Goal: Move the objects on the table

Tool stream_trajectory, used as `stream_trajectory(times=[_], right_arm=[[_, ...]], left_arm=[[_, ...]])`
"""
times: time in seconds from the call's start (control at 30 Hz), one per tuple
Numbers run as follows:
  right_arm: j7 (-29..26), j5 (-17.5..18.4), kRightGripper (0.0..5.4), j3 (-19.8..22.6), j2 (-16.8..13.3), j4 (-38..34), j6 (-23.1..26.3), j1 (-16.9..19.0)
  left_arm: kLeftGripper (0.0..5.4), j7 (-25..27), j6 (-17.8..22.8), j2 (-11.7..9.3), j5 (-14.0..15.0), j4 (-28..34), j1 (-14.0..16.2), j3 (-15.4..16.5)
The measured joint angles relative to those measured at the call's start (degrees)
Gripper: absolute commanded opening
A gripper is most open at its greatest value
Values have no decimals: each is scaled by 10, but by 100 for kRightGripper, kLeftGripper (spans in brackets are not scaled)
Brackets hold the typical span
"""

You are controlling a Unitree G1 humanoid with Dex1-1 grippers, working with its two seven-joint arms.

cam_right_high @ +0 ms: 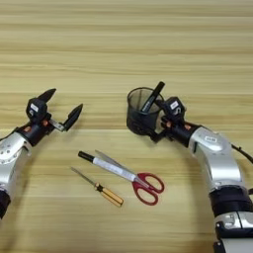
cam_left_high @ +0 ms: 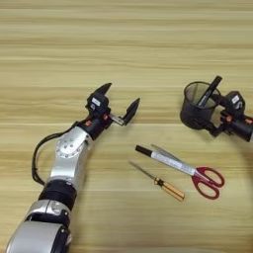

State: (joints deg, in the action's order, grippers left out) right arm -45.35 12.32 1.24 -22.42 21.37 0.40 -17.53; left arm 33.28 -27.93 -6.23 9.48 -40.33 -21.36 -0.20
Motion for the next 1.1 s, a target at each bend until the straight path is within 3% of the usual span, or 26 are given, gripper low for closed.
stream_trajectory(times=[0.4, 1.1], right_arm=[[-66, 29, 468, -1, -6, -103, -1, 49], [-126, 33, 468, -33, -25, -120, 0, 95]], left_arm=[[540, 0, 0, 0, 0, 0, 0, 0], [540, -1, 0, 0, -1, 0, 0, 0]])
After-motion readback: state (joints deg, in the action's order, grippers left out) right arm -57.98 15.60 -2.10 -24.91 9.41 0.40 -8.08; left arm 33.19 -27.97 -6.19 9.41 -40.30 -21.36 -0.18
